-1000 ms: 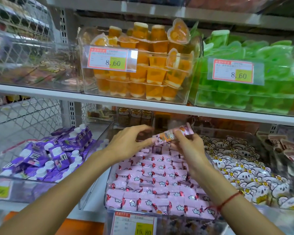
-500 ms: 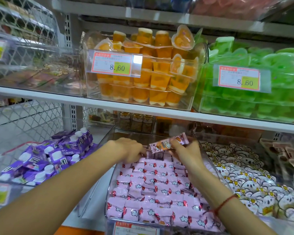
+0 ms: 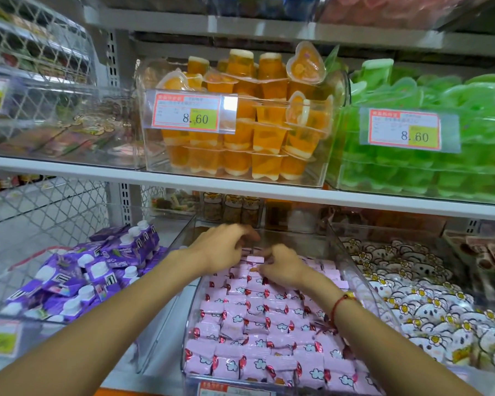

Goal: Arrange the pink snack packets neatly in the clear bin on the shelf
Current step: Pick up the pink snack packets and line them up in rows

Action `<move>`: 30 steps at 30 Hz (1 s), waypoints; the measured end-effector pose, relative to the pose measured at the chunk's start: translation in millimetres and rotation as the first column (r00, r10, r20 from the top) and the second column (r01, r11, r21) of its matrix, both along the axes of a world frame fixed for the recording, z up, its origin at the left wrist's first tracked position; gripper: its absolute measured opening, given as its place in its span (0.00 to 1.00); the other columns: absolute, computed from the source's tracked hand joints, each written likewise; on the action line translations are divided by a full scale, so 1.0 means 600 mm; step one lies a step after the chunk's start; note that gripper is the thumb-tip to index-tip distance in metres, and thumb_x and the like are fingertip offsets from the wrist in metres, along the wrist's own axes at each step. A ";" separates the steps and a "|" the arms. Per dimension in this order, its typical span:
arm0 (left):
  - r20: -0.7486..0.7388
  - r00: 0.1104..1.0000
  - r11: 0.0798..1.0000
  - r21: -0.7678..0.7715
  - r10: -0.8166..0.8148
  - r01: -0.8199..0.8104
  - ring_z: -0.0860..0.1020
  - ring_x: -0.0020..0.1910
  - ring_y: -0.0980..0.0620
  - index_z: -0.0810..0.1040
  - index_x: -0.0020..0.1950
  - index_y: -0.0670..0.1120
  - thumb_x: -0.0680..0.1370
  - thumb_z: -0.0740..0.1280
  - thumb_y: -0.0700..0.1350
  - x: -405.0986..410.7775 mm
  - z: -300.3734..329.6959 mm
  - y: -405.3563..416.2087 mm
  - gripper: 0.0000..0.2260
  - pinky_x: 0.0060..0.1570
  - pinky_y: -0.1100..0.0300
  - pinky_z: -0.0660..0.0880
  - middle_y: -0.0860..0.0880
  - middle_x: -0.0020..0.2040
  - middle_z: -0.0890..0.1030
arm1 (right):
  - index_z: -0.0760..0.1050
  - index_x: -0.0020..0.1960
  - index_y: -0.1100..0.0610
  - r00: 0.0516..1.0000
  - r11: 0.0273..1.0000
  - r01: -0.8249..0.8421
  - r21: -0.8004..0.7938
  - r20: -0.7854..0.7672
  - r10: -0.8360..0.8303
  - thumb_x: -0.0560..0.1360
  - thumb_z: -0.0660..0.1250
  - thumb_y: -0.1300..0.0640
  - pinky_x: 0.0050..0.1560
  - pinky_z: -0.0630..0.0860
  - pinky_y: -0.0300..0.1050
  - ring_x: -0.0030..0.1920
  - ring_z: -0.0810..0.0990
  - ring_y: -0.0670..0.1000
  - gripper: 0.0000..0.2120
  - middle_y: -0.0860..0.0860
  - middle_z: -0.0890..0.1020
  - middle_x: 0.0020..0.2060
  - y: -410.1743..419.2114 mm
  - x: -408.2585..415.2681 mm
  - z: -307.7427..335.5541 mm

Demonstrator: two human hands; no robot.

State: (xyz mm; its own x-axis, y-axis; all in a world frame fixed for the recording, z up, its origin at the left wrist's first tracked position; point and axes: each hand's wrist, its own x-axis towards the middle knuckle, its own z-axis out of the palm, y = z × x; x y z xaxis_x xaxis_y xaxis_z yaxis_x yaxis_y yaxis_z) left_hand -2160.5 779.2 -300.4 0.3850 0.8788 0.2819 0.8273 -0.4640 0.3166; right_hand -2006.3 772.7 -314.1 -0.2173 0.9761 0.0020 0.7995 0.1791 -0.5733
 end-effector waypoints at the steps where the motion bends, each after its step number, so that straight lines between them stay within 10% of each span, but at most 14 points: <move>1: -0.024 0.999 0.998 -0.053 -0.021 0.020 0.76 0.61 0.49 0.72 0.67 0.53 0.77 0.59 0.35 0.002 -0.002 0.002 0.22 0.60 0.50 0.73 0.50 0.63 0.78 | 0.73 0.62 0.64 1.000 1.000 -0.015 -0.020 -0.020 0.014 0.76 0.61 0.66 0.42 0.77 0.49 0.34 0.76 0.51 0.16 0.58 0.79 0.39 -0.004 0.006 0.006; 5: -0.278 0.958 0.973 -0.230 -0.078 0.012 0.73 0.63 0.48 0.69 0.70 0.55 0.80 0.57 0.43 0.012 -0.017 0.007 0.19 0.60 0.52 0.71 0.50 0.67 0.74 | 0.68 0.70 0.55 0.993 0.979 -0.017 0.202 0.116 -0.006 0.75 0.60 0.66 0.62 0.72 0.48 0.62 0.74 0.54 0.23 0.55 0.74 0.66 -0.027 0.034 0.006; 13: -0.359 0.930 0.960 -0.279 -0.077 -0.028 0.68 0.68 0.46 0.68 0.72 0.51 0.80 0.54 0.40 0.028 -0.006 -0.009 0.20 0.65 0.50 0.67 0.48 0.72 0.68 | 0.60 0.75 0.52 0.882 0.977 -0.195 0.081 0.450 0.139 0.82 0.49 0.48 0.68 0.63 0.47 0.70 0.65 0.54 0.22 0.51 0.65 0.73 -0.075 0.070 -0.029; 30: -0.339 0.924 0.906 -0.423 -0.177 0.018 0.66 0.70 0.49 0.68 0.72 0.49 0.80 0.53 0.36 0.030 0.001 -0.029 0.21 0.69 0.52 0.64 0.48 0.73 0.67 | 0.71 0.67 0.47 0.990 0.968 -0.056 0.247 0.141 0.021 0.74 0.67 0.46 0.61 0.73 0.48 0.64 0.73 0.51 0.22 0.50 0.72 0.68 -0.063 0.077 -0.026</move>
